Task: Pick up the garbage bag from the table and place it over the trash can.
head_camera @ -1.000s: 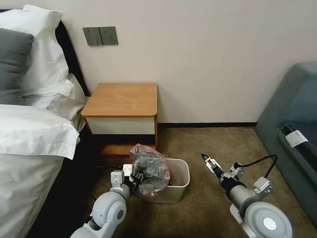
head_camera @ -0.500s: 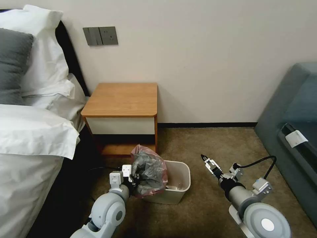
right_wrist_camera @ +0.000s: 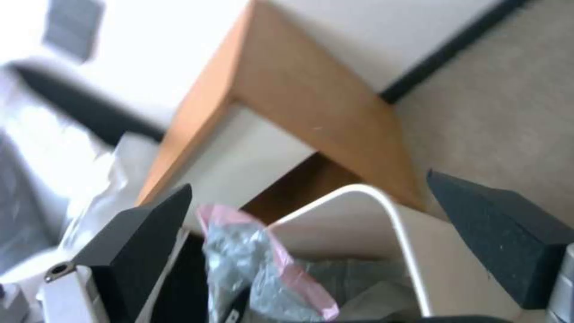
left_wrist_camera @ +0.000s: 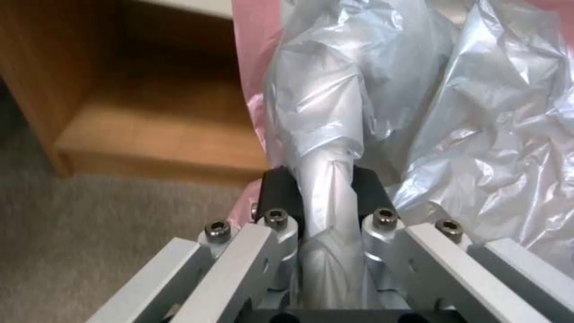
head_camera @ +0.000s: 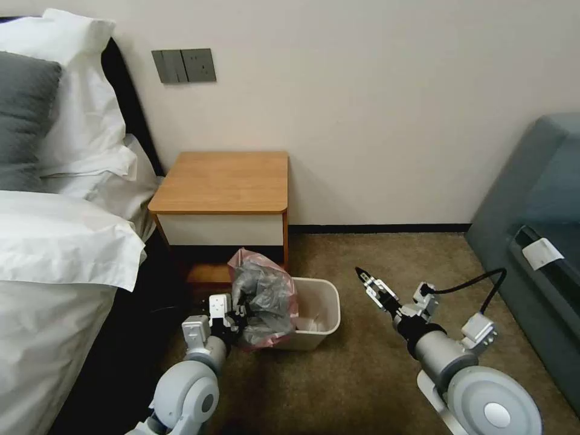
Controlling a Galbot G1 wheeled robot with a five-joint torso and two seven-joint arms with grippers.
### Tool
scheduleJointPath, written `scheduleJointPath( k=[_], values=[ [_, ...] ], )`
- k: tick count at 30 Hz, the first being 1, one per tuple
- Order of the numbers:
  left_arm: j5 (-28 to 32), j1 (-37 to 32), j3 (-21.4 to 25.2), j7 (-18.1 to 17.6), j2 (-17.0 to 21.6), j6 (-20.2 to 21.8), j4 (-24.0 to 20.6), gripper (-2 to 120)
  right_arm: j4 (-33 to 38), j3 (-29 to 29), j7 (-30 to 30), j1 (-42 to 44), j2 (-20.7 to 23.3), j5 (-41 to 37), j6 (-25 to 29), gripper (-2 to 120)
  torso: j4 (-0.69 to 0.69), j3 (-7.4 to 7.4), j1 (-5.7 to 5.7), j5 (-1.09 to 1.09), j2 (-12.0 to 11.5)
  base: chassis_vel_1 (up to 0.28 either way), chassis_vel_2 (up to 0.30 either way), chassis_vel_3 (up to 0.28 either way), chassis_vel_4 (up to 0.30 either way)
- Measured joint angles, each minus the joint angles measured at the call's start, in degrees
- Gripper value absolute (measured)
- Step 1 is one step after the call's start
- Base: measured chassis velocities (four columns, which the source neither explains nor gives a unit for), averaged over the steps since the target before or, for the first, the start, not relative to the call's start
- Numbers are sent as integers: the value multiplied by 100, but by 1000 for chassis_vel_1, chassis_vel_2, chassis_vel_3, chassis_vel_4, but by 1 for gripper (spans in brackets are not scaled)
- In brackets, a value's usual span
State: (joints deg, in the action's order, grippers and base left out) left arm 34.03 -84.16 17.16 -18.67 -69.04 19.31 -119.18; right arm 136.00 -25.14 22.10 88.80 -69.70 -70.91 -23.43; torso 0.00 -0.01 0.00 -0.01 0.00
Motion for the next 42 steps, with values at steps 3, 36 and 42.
scheduleJointPath(
  k=[3,36,42],
  values=[
    [-149,-122,101,111,-6,-182,-116,9,65,156,-373,-173,161,275,-186,100,0,0,0,1,0,0,0,0,0],
    [-687,-649,585,1452,4,-1807,-98,9,-1430,2431,-860,-2092,427,1634,-538,100,0,1,0,0,0,0,0,0,0],
    [-674,-652,588,1519,1,-1879,-92,9,-1627,2562,-913,-2288,356,1619,-440,100,0,1,0,0,0,0,0,0,0]
  ],
)
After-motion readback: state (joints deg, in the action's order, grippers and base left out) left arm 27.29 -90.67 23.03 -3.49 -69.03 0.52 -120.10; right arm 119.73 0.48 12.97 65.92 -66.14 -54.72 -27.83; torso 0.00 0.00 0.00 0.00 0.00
